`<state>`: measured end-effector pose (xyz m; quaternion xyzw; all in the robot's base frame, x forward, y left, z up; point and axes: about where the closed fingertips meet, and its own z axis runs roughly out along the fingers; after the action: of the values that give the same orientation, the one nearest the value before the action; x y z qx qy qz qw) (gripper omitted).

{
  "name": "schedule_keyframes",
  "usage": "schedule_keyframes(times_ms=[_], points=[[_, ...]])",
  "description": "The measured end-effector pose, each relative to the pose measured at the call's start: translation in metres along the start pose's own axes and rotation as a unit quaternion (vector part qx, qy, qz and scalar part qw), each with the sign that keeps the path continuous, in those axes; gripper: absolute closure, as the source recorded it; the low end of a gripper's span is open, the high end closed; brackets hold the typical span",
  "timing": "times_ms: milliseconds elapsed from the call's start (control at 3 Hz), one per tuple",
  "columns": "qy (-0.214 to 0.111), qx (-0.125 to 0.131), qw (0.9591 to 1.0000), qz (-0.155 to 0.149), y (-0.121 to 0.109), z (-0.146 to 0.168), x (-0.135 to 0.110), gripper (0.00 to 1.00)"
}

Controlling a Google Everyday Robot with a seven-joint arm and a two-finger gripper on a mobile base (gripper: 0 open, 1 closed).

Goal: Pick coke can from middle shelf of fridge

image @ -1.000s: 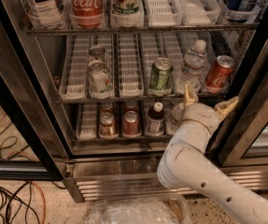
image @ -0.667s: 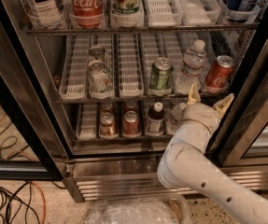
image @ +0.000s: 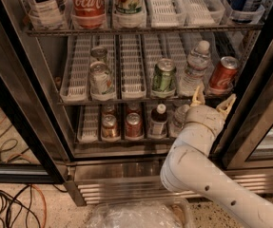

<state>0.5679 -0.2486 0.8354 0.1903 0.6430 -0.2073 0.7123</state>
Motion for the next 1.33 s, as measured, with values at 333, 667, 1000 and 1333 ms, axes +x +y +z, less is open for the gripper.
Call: schedule_keyframes(times_ms=[333,667,1000,1333], points=[[0.000,0.000,1.0000,0.000,0.0000,0.0000,0.0000,0.55],[0.000,0.000,1.0000,0.000,0.0000,0.0000,0.0000,0.62],[-0.001,-0.002,1.0000,-0.003,-0.0033,0.0033,-0.0008,0.48],[0.000,-0.004,1.0000,-0.005,-0.0067,0.0069,-0.0012,0.48]])
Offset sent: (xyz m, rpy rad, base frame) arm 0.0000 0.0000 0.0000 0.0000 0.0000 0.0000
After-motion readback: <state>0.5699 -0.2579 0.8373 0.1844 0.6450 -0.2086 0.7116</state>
